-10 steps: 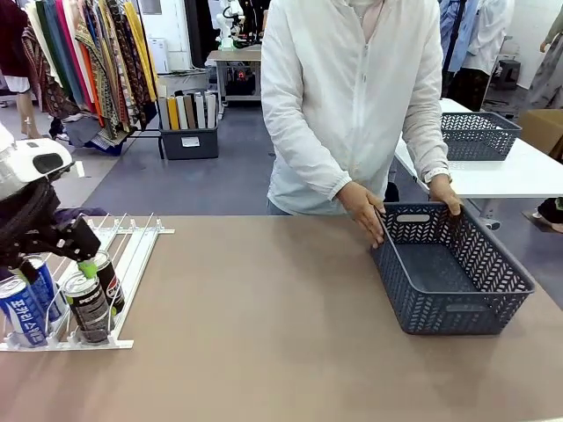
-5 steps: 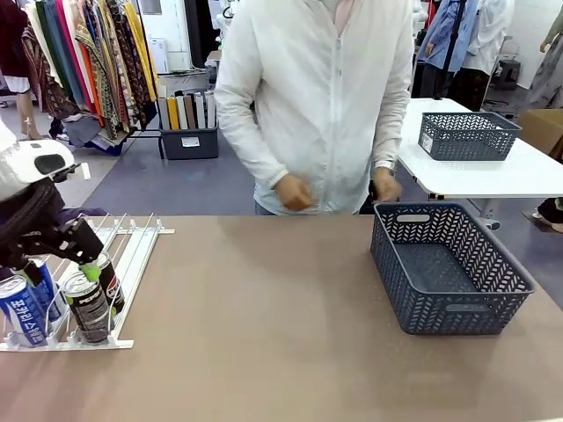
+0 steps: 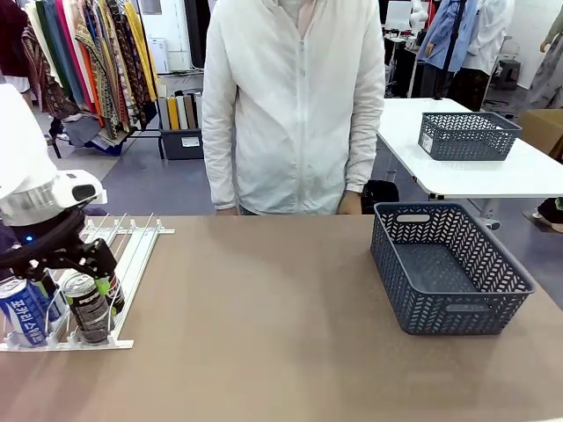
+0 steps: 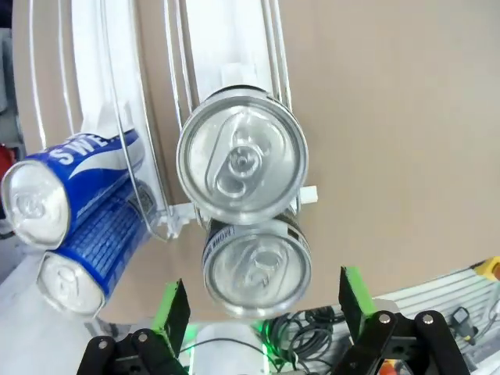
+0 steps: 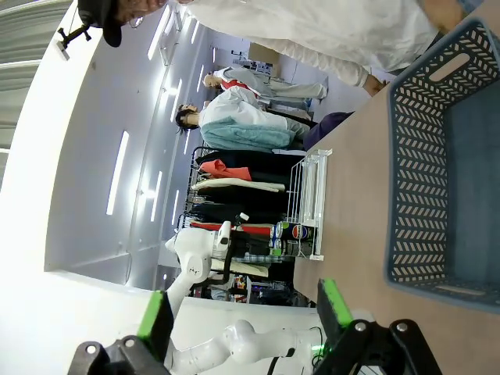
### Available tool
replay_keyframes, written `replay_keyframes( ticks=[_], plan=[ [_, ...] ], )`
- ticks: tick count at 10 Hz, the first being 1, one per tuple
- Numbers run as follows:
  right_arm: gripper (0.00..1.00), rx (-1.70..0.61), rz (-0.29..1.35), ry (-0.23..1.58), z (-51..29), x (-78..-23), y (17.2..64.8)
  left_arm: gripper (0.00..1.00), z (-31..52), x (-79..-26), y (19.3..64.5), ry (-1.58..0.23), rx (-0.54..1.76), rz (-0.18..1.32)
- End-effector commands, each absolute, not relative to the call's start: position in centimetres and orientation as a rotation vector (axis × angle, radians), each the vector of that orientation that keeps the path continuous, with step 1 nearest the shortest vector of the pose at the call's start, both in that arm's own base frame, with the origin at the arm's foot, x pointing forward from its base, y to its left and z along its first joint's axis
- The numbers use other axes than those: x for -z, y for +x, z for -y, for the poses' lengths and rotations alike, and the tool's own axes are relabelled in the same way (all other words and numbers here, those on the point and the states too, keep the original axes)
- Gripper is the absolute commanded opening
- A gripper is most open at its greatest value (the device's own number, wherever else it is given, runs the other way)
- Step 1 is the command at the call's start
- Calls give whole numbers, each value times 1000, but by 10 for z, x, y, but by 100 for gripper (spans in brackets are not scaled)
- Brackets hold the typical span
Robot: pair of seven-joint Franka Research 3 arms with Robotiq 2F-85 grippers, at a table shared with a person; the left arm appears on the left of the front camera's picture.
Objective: Retrieve and store the cans from the dispenser.
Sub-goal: Pick up one can from the Automatic Can Dispenser and place it in the middle of the table.
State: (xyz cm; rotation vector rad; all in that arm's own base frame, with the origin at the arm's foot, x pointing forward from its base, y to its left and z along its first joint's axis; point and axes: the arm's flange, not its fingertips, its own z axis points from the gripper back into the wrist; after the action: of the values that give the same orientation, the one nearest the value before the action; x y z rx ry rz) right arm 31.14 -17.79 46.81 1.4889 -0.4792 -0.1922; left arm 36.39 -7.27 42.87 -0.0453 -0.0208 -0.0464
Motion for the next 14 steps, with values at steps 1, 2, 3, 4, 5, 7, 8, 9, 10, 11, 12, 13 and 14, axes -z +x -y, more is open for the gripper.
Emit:
replay_keyframes(
  ticks=[1, 2, 3, 4, 5, 7, 8, 9, 10, 11, 12, 13, 14],
  plan=[
    [100, 163, 486, 1482, 180, -468, 310, 100, 77, -421, 374, -23, 37, 4],
    [100, 163, 486, 1482, 180, -468, 310, 100, 77, -417, 375, -27, 42, 8],
    [100, 163, 486, 1482, 180, -468, 310, 100, 76, -415, 376, -30, 36, 6],
    [100, 163, 486, 1482, 180, -468, 310, 100, 76, -414, 378, -31, 38, 12],
    [100, 163, 486, 1482, 180, -468, 310, 100, 77, -413, 377, -32, 44, 14],
    [100, 163, 486, 1482, 180, -468, 310, 100, 77, -413, 379, -37, 43, 19],
    [100, 163, 486, 1482, 180, -468, 310, 41, 77, -412, 380, -11, 34, 15],
    [100, 163, 486, 1482, 180, -468, 310, 0, 77, -412, 379, -11, 31, 12],
    [100, 163, 486, 1482, 180, -468, 310, 0, 77, -412, 380, -5, 25, 11],
    [100, 163, 486, 1482, 180, -468, 310, 0, 77, -413, 380, 1, 19, 12],
    [100, 163, 486, 1482, 180, -468, 310, 0, 77, -413, 380, 4, 15, 11],
    [100, 163, 486, 1482, 180, -468, 310, 0, 77, -413, 381, 3, 15, 12],
    [100, 163, 486, 1482, 180, -468, 310, 0, 78, -413, 381, 0, 18, 12]
  ],
)
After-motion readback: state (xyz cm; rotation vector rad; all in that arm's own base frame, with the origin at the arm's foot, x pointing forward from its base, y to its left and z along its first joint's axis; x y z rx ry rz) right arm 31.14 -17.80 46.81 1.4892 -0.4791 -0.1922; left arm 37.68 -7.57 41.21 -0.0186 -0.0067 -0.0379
